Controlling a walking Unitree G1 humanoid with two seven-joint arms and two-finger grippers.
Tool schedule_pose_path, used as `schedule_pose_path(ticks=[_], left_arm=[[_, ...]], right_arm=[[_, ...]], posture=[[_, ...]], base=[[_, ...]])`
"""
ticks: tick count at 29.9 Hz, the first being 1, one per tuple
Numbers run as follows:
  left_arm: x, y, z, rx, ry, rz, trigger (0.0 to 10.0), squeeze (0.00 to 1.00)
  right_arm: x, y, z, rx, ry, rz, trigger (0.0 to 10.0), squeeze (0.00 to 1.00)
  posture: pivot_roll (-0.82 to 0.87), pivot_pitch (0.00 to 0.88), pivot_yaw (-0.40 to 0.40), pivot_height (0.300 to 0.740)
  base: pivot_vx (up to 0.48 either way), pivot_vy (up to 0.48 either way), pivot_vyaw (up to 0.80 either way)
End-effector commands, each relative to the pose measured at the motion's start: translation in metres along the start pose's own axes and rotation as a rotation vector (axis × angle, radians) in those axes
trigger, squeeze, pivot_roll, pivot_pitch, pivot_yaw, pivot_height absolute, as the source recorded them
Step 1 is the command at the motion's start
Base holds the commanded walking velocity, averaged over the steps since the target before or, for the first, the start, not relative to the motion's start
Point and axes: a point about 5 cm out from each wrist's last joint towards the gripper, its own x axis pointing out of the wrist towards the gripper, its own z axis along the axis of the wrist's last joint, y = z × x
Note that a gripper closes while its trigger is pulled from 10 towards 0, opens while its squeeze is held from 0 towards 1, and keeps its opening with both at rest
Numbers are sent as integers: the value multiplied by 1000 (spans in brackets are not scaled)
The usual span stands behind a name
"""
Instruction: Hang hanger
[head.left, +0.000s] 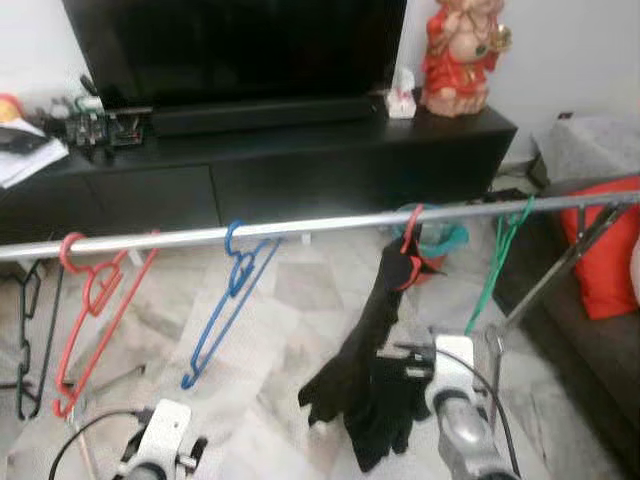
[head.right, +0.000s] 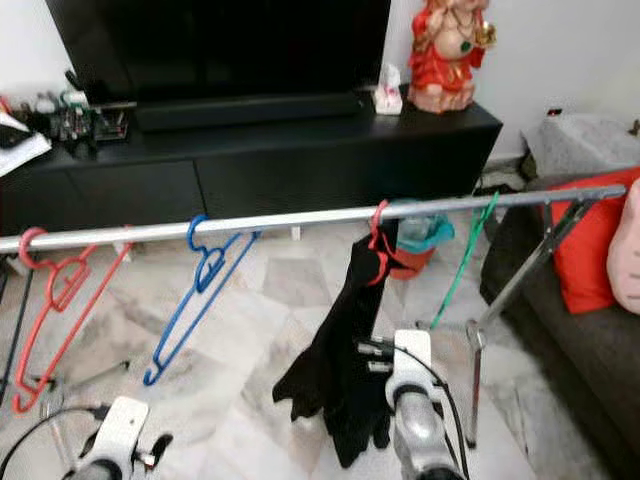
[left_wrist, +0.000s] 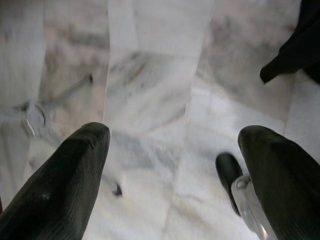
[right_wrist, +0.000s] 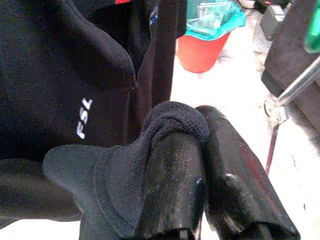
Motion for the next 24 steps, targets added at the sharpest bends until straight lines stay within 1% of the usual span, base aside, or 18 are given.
schedule_pose_path(ticks=[1,5,7,8,10,18,24], left_arm=[[1,-2,-18,-84,86,27,10000,0],[3,-7,-31,-126,165,43,10000,0],[1,-11,-40,-109,223,40,10000,0],[1,-18,-45,-85,261,20,10000,0],[1,-20,-47,-79,270,7,10000,0],[4,-22,-44,-118,275,32,10000,0],[6,-27,-41,-105,265,4,10000,0]], right_arm=[[2,-1,3,-1,-4,-6,10000,0],[1,-1,2,1,-3,-9,10000,0],[1,0,2,2,-4,-11,10000,0],[1,0,3,3,-5,-11,10000,0],[1,0,3,4,-7,-12,10000,0],[1,-2,2,5,-1,-18,10000,0],[1,-2,3,8,-8,-21,10000,0]], posture=[[68,0,-34,740],[67,0,-30,740],[61,0,-28,740],[55,0,-25,740],[52,0,-23,740],[61,0,-29,740],[53,0,-22,740]], base=[[0,0,0],[0,0,0],[0,0,0],[0,0,0],[0,0,0],[0,0,0],[0,0,0]])
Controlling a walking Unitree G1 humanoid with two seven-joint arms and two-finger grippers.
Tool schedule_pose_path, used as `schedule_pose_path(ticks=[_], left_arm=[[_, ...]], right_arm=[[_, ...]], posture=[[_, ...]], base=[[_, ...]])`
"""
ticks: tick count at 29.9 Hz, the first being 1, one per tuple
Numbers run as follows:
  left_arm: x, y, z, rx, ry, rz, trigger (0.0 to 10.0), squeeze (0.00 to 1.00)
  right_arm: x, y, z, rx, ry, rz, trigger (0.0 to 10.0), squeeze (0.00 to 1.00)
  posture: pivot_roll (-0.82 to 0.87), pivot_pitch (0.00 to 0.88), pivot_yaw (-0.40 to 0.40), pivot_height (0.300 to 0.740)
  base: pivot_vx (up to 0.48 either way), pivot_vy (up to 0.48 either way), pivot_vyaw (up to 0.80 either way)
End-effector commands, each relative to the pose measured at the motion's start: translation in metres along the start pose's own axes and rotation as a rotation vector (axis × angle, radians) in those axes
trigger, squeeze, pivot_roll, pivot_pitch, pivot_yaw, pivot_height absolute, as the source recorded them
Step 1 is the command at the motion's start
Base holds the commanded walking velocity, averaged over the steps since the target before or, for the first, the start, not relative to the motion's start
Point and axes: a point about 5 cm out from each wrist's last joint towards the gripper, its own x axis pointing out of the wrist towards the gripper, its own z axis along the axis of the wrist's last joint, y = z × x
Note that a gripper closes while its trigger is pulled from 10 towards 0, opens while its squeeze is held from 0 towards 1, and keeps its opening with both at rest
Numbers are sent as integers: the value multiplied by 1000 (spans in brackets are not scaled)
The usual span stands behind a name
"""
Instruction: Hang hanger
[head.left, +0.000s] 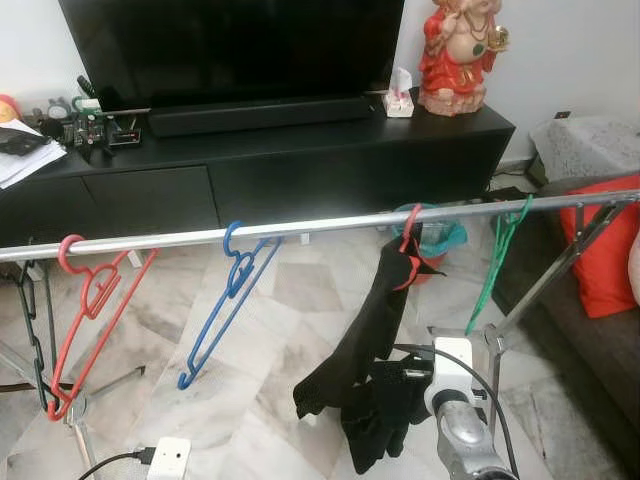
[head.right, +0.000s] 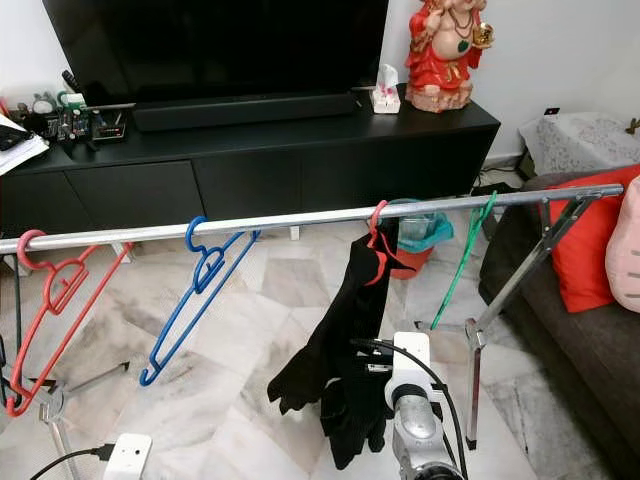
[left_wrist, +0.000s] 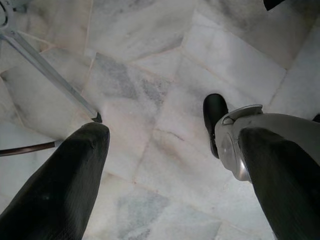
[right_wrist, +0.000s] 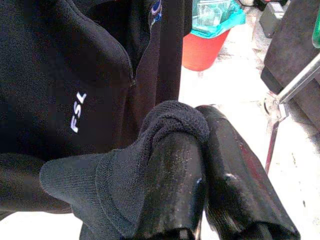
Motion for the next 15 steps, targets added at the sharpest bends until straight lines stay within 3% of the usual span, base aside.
schedule_pose_path(ticks=[1,15], left_arm=[[0,-3,-3,11,9,-8,10000,0],[-1,-4,-9,7,23,-11,10000,0]], right_arm=[[2,-3,4,6,-15,-15,10000,0],[2,-2,6,6,-25,-12,10000,0]], posture=[[53,0,-22,740],[56,0,-22,740]], base=[[0,0,0],[0,0,0]])
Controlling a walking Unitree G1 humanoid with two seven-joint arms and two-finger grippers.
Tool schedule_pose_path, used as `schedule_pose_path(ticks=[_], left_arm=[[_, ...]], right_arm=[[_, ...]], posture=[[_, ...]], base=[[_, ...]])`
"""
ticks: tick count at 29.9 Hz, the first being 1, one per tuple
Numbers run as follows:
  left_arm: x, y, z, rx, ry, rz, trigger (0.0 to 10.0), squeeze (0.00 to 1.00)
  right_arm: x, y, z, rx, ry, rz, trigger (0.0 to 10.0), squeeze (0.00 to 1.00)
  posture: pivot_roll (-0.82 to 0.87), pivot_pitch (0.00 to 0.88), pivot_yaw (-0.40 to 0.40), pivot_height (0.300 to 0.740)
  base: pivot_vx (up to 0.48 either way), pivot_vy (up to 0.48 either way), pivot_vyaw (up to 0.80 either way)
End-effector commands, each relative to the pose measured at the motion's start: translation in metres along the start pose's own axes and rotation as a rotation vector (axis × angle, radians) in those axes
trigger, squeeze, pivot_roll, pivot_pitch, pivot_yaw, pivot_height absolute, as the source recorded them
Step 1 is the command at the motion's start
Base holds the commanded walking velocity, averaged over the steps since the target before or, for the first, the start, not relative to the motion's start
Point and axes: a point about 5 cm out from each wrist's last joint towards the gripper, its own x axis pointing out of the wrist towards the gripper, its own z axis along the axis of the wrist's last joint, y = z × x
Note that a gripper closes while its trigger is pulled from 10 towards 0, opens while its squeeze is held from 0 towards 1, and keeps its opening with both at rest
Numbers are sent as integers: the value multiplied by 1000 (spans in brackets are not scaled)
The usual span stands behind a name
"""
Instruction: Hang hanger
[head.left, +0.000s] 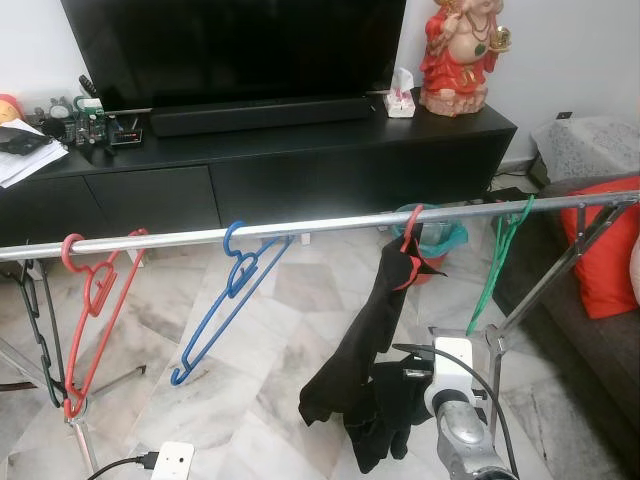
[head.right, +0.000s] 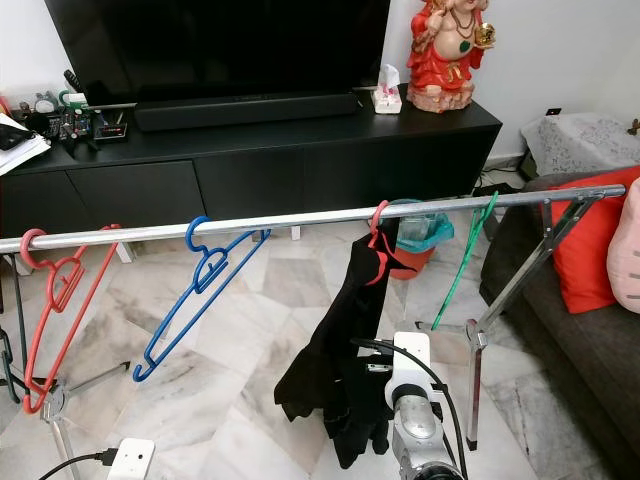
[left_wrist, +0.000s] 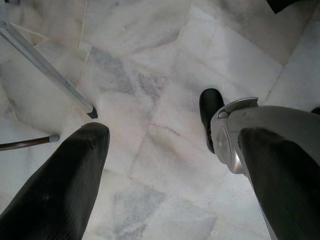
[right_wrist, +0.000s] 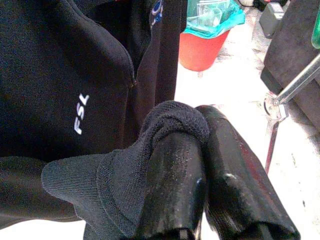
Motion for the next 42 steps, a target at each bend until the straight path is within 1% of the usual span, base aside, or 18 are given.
schedule_pose_path(ticks=[1,6,26,42], left_arm=[[0,-2,-3,16,7,-6,10000,0],[0,-4,-3,14,6,-13,10000,0],[-1,-6,-7,25,16,-28,10000,0],[-2,-4,-10,13,28,-23,10000,0]], right_arm=[[2,-1,6,4,-24,-9,10000,0],[2,-1,5,3,-23,-7,10000,0],[1,3,4,-4,-21,2,10000,0],[1,4,6,-1,-28,0,10000,0]], posture=[[56,0,-22,740],[57,0,-23,740],[56,0,-17,740],[60,0,-18,740]], base=[[0,0,0],[-52,0,0],[-284,0,0],[-301,0,0]])
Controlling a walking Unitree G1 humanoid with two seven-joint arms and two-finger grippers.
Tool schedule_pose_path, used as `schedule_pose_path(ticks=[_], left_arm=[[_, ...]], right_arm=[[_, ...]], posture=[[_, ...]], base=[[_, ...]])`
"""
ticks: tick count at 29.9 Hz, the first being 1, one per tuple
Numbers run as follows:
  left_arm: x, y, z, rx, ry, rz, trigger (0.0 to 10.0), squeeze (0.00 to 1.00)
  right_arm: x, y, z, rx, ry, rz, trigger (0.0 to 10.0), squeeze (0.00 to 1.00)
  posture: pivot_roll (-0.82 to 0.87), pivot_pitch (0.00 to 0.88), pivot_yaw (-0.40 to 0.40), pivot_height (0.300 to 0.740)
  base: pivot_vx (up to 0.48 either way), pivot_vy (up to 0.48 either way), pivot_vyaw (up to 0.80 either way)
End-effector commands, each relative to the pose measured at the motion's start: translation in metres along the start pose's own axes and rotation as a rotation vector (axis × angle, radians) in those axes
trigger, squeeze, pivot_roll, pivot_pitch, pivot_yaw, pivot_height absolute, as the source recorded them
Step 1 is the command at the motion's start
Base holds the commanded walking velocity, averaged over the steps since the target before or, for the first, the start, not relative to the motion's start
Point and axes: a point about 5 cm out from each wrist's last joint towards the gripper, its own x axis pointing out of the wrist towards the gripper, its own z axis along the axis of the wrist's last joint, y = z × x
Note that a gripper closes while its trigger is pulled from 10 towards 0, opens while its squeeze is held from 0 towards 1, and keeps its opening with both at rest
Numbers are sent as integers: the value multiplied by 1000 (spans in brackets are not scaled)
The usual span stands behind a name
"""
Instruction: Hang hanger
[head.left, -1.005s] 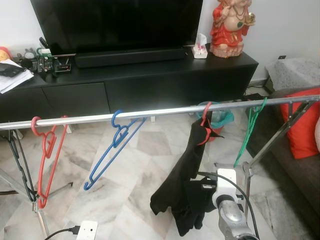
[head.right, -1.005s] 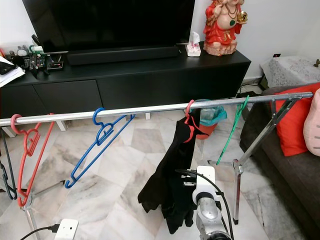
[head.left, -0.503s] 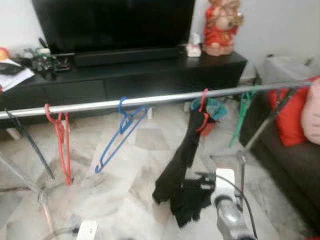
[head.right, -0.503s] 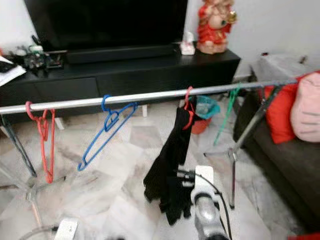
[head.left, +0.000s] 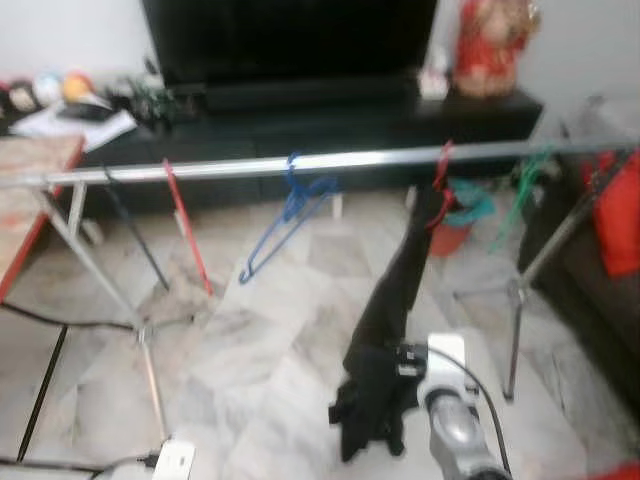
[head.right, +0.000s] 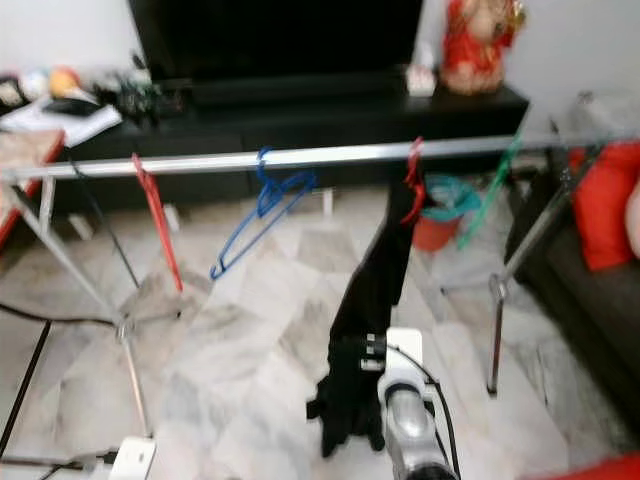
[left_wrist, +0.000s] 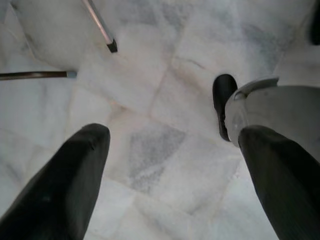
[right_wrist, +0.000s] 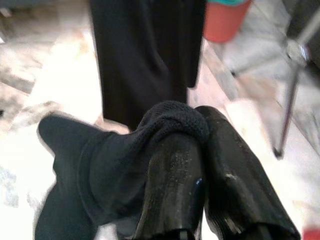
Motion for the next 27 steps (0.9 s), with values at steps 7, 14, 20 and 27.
schedule_pose_path(ticks=[7,14,20,27], left_arm=[[-2,2,-10,19,35,-3,10000,0],[-2,3,-12,7,42,7,10000,0],[-2,4,-14,23,54,14,10000,0],[-3,4,-15,6,55,13,10000,0]], right_arm=[[4,1,11,4,-41,-6,10000,0],[3,2,9,2,-38,3,10000,0],[3,3,10,2,-38,10,10000,0],[2,6,8,3,-38,47,10000,0]], posture=[[61,0,-18,740],[69,0,-26,740],[66,0,-24,740],[67,0,-24,740]], base=[[-311,0,0],[-313,0,0],[-101,0,0],[0,0,571]])
